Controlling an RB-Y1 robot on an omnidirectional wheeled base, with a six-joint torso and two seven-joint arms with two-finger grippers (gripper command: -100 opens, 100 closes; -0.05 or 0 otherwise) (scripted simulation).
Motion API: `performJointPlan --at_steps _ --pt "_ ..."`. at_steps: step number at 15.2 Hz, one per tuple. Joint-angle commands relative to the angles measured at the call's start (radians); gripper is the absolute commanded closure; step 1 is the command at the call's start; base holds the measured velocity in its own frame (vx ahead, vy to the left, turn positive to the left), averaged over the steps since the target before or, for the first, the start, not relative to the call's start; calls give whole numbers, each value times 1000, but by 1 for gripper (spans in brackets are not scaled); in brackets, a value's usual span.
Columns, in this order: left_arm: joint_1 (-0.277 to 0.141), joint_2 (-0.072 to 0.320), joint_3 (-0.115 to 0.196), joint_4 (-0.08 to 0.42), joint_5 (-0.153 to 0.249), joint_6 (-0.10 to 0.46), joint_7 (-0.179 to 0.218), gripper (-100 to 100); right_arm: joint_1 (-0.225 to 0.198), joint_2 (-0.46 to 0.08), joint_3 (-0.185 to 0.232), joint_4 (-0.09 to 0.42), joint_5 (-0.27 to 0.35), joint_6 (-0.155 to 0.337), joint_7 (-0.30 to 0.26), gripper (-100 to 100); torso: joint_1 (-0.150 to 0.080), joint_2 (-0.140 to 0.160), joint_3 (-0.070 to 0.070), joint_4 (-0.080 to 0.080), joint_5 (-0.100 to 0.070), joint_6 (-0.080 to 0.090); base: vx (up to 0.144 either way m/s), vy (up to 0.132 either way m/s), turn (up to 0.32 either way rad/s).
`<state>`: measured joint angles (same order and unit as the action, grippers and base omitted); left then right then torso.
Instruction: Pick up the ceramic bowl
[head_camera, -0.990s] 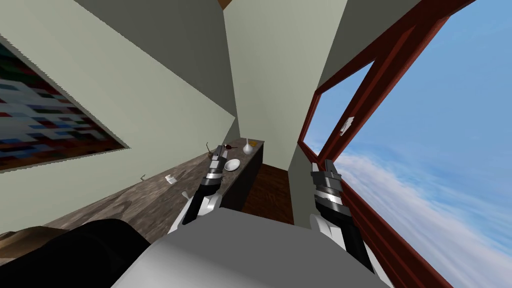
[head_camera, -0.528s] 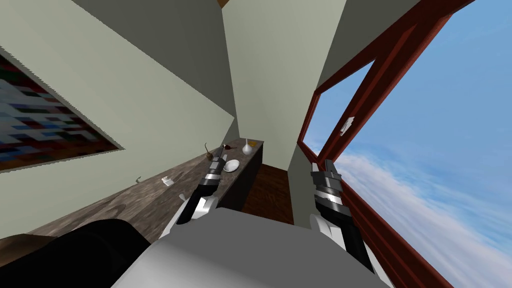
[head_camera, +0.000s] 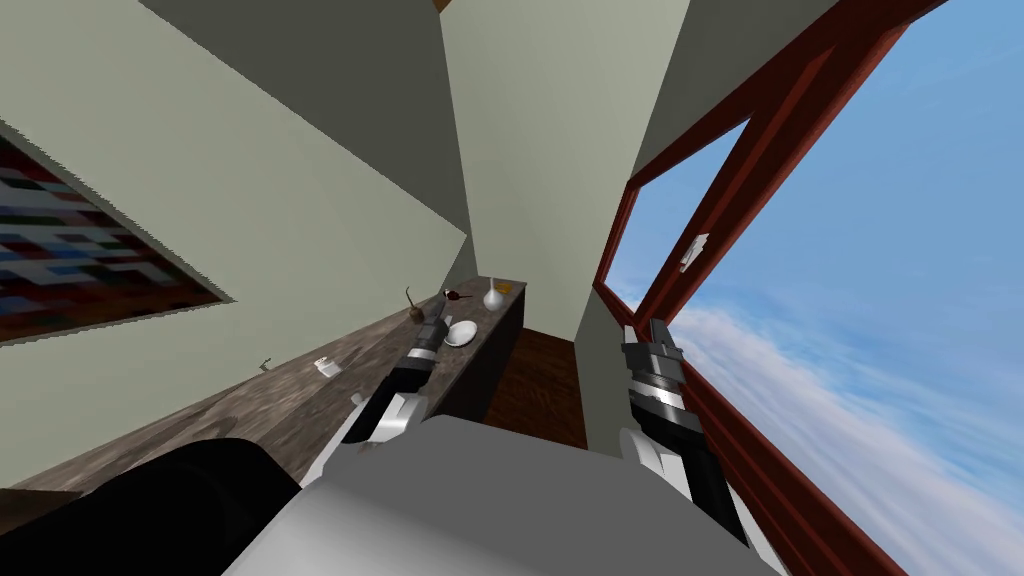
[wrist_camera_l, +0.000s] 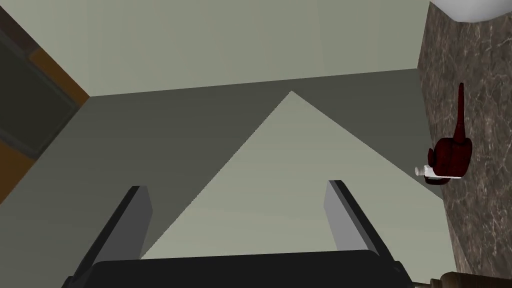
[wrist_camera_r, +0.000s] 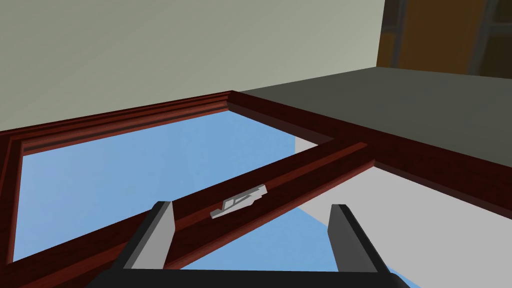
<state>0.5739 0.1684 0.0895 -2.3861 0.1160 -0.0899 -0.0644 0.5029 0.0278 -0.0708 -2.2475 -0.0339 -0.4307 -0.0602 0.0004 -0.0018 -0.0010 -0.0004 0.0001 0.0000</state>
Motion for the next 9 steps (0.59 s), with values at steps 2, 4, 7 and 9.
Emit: performJointPlan --at_steps 2,4,7,9 --pt "15 25 28 5 35 67 16 -100 0 0 0 0 0 0 0 0 0 0 0 0 0 0 21 2 -18" --pt "15 25 28 5 35 89 16 -100 0 0 0 0 0 0 0 0 0 0 0 0 0 0 25 2 -20" --pt "27 41 46 3 60 151 26 -100 0 0 0 0 0 0 0 0 0 0 0 0 0 0 28 0 -22" --pt "39 56 65 2 86 195 37 -100 0 0 0 0 0 0 0 0 0 0 0 0 0 0 28 0 -32"
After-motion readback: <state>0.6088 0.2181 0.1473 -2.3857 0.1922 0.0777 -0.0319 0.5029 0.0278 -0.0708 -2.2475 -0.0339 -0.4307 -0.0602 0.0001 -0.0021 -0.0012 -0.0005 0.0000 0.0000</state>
